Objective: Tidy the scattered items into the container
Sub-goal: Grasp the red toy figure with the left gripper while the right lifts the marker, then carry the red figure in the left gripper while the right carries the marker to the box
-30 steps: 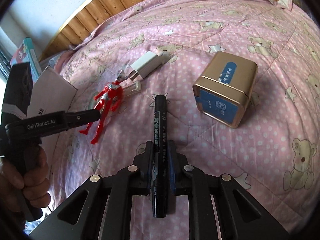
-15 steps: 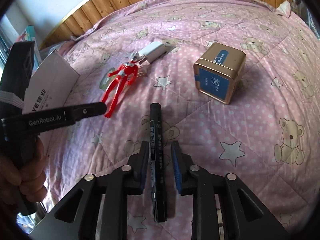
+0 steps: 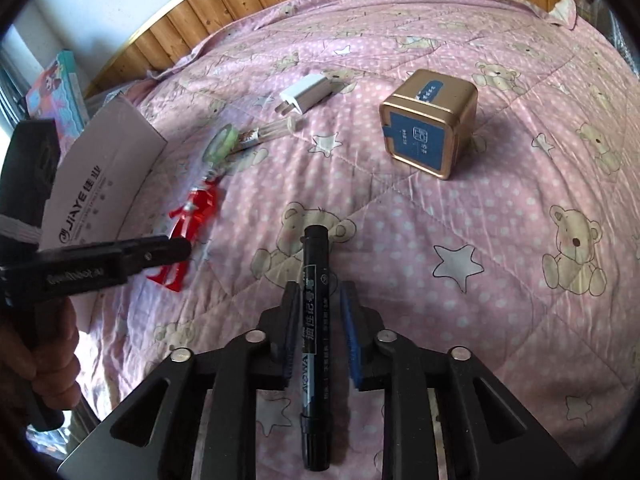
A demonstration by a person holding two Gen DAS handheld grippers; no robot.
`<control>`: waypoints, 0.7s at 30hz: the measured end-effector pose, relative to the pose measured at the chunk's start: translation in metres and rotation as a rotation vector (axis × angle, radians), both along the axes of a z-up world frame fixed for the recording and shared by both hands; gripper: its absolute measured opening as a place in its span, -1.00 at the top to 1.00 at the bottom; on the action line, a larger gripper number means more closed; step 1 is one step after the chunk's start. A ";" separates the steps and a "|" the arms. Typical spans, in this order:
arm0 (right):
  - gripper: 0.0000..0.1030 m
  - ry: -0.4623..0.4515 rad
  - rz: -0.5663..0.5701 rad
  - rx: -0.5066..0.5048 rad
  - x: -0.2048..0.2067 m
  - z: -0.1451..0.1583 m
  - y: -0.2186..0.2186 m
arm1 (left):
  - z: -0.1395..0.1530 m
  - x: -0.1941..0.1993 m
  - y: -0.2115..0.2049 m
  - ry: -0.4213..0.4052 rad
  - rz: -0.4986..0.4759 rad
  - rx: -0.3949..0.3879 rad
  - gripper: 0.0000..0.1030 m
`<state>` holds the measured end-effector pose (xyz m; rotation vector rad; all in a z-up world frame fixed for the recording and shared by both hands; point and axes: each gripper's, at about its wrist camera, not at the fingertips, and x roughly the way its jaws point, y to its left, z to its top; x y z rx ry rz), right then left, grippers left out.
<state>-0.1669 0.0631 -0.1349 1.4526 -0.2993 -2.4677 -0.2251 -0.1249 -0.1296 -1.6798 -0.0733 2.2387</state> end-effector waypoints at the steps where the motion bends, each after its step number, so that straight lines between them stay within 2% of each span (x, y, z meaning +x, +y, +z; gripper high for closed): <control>1: 0.53 0.035 0.002 0.019 0.000 0.000 -0.003 | 0.000 -0.004 -0.003 0.010 0.026 0.007 0.05; 4: 0.71 0.084 0.016 0.099 -0.003 -0.002 -0.012 | -0.003 -0.017 0.003 0.052 0.038 0.016 0.08; 7: 0.73 0.090 0.015 0.093 -0.005 -0.003 -0.010 | -0.005 -0.022 0.022 0.139 -0.003 -0.059 0.45; 9: 0.74 0.063 -0.005 0.063 -0.005 -0.001 -0.006 | -0.005 -0.019 0.027 0.148 -0.025 -0.086 0.69; 11: 0.74 0.041 -0.025 -0.006 -0.002 0.005 -0.002 | -0.003 -0.013 0.023 0.130 -0.028 -0.078 0.70; 15: 0.74 0.033 -0.029 -0.046 0.013 0.014 -0.004 | 0.010 0.005 0.017 0.125 -0.025 -0.044 0.70; 21: 0.74 0.032 -0.021 -0.051 0.033 0.023 -0.012 | 0.030 0.031 0.010 0.134 -0.011 -0.004 0.70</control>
